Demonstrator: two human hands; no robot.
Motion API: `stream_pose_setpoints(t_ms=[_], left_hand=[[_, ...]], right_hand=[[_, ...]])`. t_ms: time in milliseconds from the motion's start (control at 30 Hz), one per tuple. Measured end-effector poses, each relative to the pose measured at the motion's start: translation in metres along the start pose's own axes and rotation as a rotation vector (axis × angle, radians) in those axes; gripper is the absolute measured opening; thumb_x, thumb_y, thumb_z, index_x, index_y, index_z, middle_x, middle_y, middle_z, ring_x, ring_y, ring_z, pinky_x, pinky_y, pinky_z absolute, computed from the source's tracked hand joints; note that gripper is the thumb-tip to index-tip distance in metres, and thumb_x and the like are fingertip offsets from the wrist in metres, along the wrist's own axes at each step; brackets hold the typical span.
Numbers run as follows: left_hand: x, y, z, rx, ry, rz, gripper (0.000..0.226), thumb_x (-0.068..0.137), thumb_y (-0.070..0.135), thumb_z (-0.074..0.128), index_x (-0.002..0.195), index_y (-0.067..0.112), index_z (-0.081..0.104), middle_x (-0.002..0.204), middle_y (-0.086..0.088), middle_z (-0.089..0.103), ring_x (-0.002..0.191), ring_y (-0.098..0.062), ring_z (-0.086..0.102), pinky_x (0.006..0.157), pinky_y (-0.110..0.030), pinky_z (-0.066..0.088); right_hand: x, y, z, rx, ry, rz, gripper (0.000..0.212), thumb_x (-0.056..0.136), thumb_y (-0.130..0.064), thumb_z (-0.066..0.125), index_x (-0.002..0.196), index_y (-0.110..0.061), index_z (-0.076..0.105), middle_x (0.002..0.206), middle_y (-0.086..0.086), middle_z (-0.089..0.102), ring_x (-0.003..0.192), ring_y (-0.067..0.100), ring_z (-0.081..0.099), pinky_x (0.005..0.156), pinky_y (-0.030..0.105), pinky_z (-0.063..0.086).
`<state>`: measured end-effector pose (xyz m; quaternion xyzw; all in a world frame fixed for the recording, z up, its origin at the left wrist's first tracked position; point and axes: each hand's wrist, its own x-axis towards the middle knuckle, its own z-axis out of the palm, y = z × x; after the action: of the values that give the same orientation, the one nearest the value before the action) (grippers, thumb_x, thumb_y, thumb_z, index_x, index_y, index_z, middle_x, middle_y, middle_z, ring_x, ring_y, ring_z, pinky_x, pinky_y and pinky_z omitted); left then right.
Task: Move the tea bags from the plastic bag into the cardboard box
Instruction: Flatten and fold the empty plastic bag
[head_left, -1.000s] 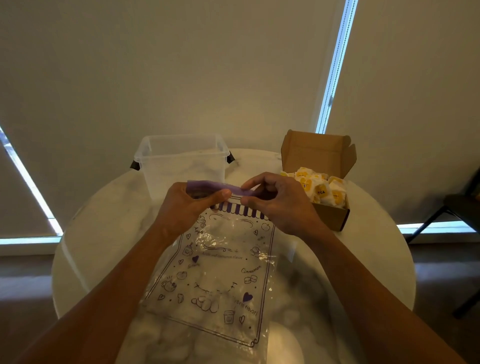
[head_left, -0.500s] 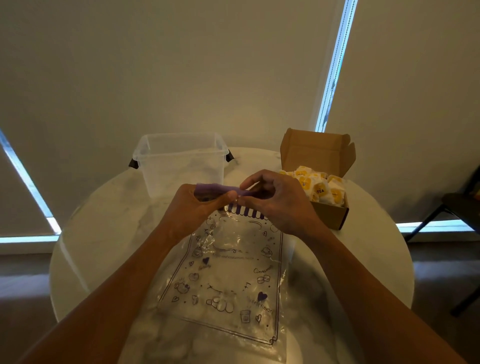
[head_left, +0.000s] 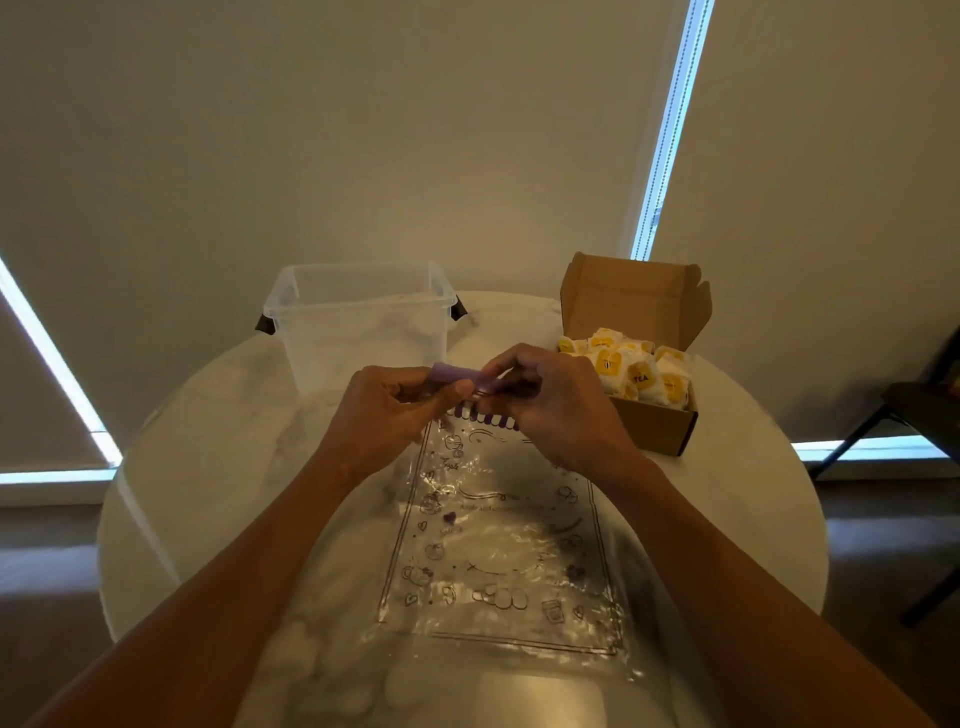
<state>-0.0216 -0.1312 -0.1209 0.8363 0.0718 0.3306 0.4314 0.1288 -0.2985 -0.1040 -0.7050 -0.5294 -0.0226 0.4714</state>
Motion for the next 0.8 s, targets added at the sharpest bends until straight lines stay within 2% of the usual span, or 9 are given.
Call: stream_pose_setpoints(t_ms=[67,133,267,367,467,567,633,700,800], left_hand=[[0.0004,0.0017,-0.0007,0.005,0.030,0.021,0.021,0.099,0.032,0.081,0.119,0.031,0.086,0.097,0.008,0.085,0.082,-0.019,0.082,0.067,-0.026,0.064],[-0.0015,0.0027,-0.0020,-0.007,0.050,0.030,0.019,0.096,0.032,0.083,0.114,0.031,0.087,0.099,0.009,0.085,0.081,-0.019,0.081,0.069,-0.024,0.062],[-0.0030,-0.0020,-0.0045,0.024,0.084,0.012,0.014,0.091,0.036,0.084,0.103,0.030,0.087,0.092,0.012,0.085,0.084,-0.015,0.081,0.080,-0.044,0.065],[-0.0011,-0.0062,-0.0051,0.067,0.068,0.004,0.012,0.092,0.033,0.085,0.100,0.024,0.087,0.093,0.010,0.085,0.086,-0.015,0.081,0.084,-0.047,0.065],[-0.0007,-0.0062,-0.0040,0.065,0.019,0.026,0.014,0.097,0.026,0.082,0.109,0.024,0.087,0.099,0.014,0.085,0.091,-0.010,0.081,0.083,-0.031,0.066],[-0.0002,-0.0048,-0.0036,0.044,-0.025,0.043,0.021,0.103,0.029,0.074,0.121,0.028,0.085,0.099,0.012,0.085,0.091,-0.010,0.081,0.070,-0.017,0.060],[0.0003,-0.0045,-0.0035,0.045,-0.029,0.042,0.023,0.105,0.031,0.070,0.123,0.028,0.084,0.099,0.012,0.085,0.089,-0.008,0.080,0.062,-0.014,0.055],[0.0000,-0.0039,-0.0020,0.045,-0.011,0.045,0.022,0.105,0.027,0.070,0.122,0.027,0.085,0.096,0.012,0.085,0.084,-0.007,0.079,0.063,-0.010,0.052],[0.0004,-0.0056,-0.0040,0.073,0.044,0.041,0.021,0.105,0.026,0.071,0.119,0.029,0.086,0.092,0.012,0.085,0.082,-0.011,0.080,0.068,-0.009,0.052]], right_hand=[[0.0007,0.0006,0.0001,-0.087,0.024,-0.015,0.031,0.083,-0.007,0.089,0.110,-0.018,0.077,0.091,-0.008,0.081,0.078,-0.005,0.074,0.072,0.012,0.058],[0.0012,0.0011,0.0011,-0.122,0.035,-0.004,0.031,0.081,-0.008,0.090,0.108,-0.020,0.078,0.090,-0.008,0.081,0.076,-0.003,0.074,0.070,0.011,0.057],[-0.0011,0.0027,0.0020,-0.060,-0.032,0.033,0.023,0.085,-0.023,0.089,0.106,-0.023,0.081,0.089,-0.011,0.079,0.078,0.004,0.075,0.072,0.027,0.064],[-0.0023,0.0041,0.0025,0.008,-0.077,0.027,0.018,0.089,-0.031,0.086,0.104,-0.023,0.081,0.088,-0.012,0.078,0.082,0.005,0.074,0.073,0.022,0.061],[-0.0014,0.0050,0.0027,0.006,-0.080,0.021,0.018,0.092,-0.037,0.082,0.104,-0.024,0.082,0.087,-0.013,0.077,0.084,0.006,0.071,0.072,0.019,0.056],[0.0015,0.0062,0.0017,-0.033,-0.055,0.029,0.020,0.093,-0.040,0.079,0.105,-0.024,0.081,0.087,-0.013,0.077,0.084,0.007,0.071,0.073,0.027,0.059],[0.0028,0.0073,0.0000,-0.051,-0.045,0.021,0.020,0.094,-0.040,0.079,0.105,-0.023,0.081,0.087,-0.013,0.077,0.084,0.009,0.071,0.073,0.032,0.060],[0.0026,0.0069,-0.0002,-0.052,-0.058,0.019,0.020,0.094,-0.041,0.078,0.106,-0.025,0.080,0.088,-0.014,0.077,0.086,0.009,0.071,0.075,0.033,0.061],[0.0014,0.0052,-0.0011,-0.035,-0.083,0.033,0.022,0.095,-0.045,0.076,0.109,-0.029,0.080,0.091,-0.016,0.077,0.087,0.005,0.071,0.071,0.022,0.059]])
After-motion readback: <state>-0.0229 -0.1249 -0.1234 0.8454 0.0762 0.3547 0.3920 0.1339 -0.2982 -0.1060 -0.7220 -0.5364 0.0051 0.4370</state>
